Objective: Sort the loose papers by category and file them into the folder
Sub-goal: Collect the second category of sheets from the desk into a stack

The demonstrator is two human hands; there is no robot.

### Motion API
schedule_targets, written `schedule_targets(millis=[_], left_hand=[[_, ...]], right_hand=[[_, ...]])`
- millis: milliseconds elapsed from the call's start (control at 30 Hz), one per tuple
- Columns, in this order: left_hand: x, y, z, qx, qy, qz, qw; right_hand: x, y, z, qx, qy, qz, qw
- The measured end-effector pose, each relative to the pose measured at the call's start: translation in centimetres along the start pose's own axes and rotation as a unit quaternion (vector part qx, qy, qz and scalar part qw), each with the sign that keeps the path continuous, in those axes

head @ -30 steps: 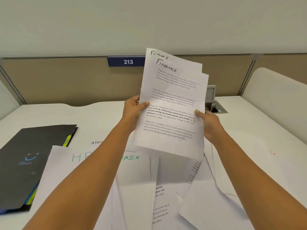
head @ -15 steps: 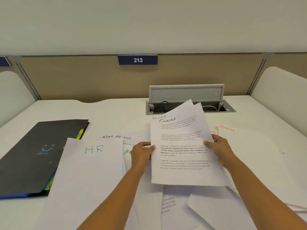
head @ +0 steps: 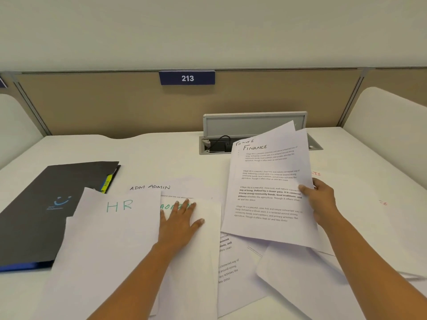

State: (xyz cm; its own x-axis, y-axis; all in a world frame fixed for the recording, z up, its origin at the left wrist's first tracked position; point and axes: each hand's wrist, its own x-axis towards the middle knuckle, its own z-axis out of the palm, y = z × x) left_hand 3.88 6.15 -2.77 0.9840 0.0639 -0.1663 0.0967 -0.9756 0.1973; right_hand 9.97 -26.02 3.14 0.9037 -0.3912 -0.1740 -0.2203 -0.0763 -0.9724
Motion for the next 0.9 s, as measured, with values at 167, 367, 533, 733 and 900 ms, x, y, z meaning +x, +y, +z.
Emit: schedule_targets(millis=[167,367,533,733,900], left_hand=[[0.3,0.1,-0.5,-0.047,-0.01,-0.001,0.999],[-0.3,2.6,-3.0,-0.392,0.046,-0.028,0.918],[-0.2,4.8,-6.3,-0.669,-0.058,-0.049,0.739],[0.1,4.0,-7.0,-0.685,-0.119,-0.068,0.715],[-0.3,3.0,-5.7,-0.672,-0.089,-0.11,0.727]], right_hand=[[0.0,-0.3,0.0,0.056,0.014,0.012,0.998],[-0.6,-0.5,1.2,0.139,-0.015,0.059,0.988],[-2.3,-0.3,2.8,0.158,-0.087,0.1,0.978],[-4.7,1.2,4.2,0.023,-0.13,0.039,0.991],[-4.9,2.3,2.9,-0.171,-0.11,-0.09,0.975]])
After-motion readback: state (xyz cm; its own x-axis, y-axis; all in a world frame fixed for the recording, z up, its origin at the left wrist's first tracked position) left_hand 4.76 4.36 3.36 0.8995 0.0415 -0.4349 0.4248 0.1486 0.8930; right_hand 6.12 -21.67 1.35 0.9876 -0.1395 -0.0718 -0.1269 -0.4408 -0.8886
